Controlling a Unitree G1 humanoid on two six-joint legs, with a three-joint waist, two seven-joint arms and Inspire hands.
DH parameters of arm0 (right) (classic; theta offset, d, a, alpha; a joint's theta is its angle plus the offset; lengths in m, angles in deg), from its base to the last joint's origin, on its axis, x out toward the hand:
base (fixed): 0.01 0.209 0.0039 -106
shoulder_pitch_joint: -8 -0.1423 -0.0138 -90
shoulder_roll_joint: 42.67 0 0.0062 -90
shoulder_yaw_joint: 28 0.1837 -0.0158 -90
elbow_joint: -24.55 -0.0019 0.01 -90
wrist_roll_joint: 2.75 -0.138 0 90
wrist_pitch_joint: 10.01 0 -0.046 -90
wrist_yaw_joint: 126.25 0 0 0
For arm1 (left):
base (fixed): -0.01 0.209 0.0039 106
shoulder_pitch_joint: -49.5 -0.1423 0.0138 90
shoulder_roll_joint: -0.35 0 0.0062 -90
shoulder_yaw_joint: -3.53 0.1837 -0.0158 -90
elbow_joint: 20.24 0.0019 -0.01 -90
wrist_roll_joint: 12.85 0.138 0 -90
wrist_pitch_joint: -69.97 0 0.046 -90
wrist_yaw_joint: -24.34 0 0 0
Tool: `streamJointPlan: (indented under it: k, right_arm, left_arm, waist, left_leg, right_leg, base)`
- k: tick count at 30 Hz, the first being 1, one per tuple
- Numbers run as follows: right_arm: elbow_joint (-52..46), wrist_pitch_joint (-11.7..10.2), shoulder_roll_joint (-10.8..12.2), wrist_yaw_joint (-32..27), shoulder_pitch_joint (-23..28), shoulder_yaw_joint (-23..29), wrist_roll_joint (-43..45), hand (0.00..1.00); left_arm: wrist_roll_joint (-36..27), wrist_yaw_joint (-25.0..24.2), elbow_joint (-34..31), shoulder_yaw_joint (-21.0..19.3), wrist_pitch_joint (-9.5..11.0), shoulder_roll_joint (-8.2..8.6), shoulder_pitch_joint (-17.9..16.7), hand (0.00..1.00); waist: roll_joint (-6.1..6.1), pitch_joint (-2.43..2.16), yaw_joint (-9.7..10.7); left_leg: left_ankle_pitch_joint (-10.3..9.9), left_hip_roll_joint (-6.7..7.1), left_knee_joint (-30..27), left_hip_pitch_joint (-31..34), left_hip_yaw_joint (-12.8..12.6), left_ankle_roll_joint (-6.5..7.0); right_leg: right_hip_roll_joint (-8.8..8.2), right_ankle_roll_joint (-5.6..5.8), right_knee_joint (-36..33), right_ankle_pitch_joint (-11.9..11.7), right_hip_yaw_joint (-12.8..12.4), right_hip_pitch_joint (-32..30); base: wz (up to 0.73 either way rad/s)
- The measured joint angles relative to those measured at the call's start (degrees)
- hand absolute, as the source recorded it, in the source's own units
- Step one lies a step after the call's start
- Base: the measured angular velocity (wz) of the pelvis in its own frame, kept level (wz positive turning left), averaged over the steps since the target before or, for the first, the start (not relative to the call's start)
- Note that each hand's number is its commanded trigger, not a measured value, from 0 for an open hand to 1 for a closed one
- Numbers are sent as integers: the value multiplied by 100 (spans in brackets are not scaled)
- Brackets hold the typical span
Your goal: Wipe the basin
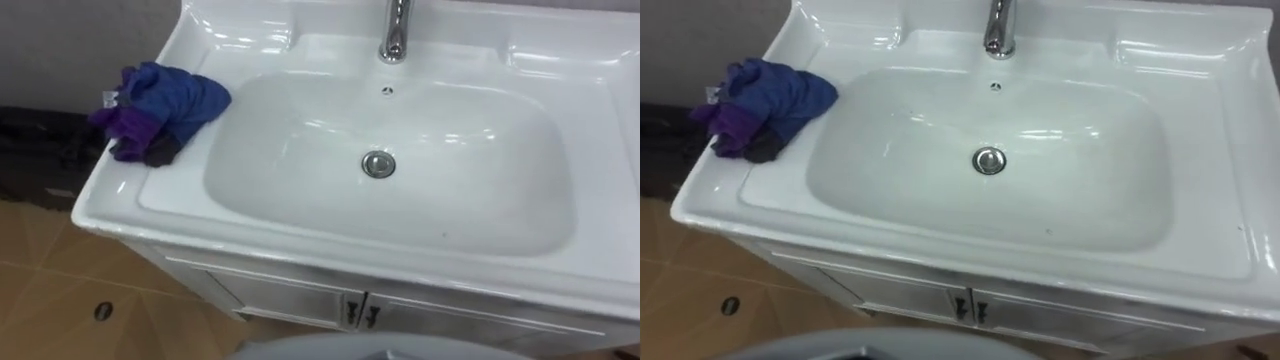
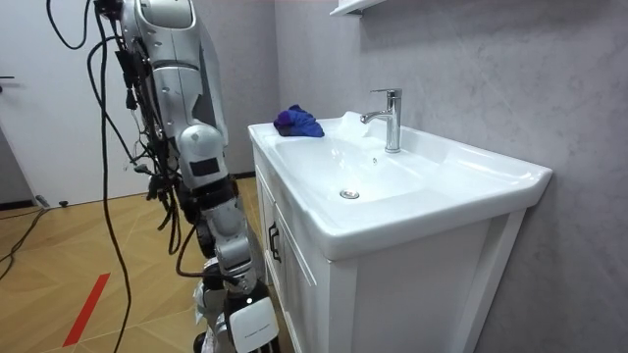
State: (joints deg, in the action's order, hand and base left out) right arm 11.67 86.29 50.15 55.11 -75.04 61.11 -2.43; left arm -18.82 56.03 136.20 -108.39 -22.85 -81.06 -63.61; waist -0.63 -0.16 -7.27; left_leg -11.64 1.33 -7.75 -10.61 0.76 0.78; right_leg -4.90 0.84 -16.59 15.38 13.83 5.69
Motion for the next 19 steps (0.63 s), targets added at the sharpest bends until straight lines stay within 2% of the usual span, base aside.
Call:
streamJointPlan:
  k: [4,7,10,13,15,19]
  right_arm:
    - [40,-5,155,3,-16,3,4,0]
    - [51,4,174,-1,-1,4,9,0]
    - [52,15,184,-31,-1,45,125,0]
    - [69,75,192,-67,1,102,147,0]
    - [66,117,208,-58,3,104,141,0]
    - [62,142,236,15,76,203,126,0]
  left_arm:
    - [182,-173,2,172,-60,28,157,0]
    - [184,-314,4,210,-101,26,244,0]
    - [306,-429,14,263,-218,25,364,0]
    - [368,-597,17,429,-293,-7,437,0]
    - [377,-864,24,537,-413,-3,497,0]
    - [444,-1335,149,538,-545,-7,599,0]
  waist:
    - [111,24,78]
    - [108,25,101]
    - [107,27,229]
    - [96,27,263]
    - [98,26,278]
    - [104,24,417]
  left_leg:
    - [-1,-19,2,-64,-156,0]
    - [-10,-60,3,-76,-234,-1]
    - [-44,-79,18,-62,-251,-1]
    - [-128,-161,27,-99,-415,-4]
    - [-166,-198,29,-91,-567,-23]
    - [-177,-211,5,-101,-616,-28]
  right_leg:
    - [29,-1,17,-18,-134,10]
    - [104,-5,132,-104,-237,27]
    - [152,-10,183,-153,-284,16]
    - [233,-28,167,-176,-432,-27]
    - [299,-53,186,-227,-533,-90]
    - [313,-60,197,-233,-580,-87]
  base:
    - [-17]
    - [-19]
    - [-9]
    - [-28]
    - [-34]
    - [-9]
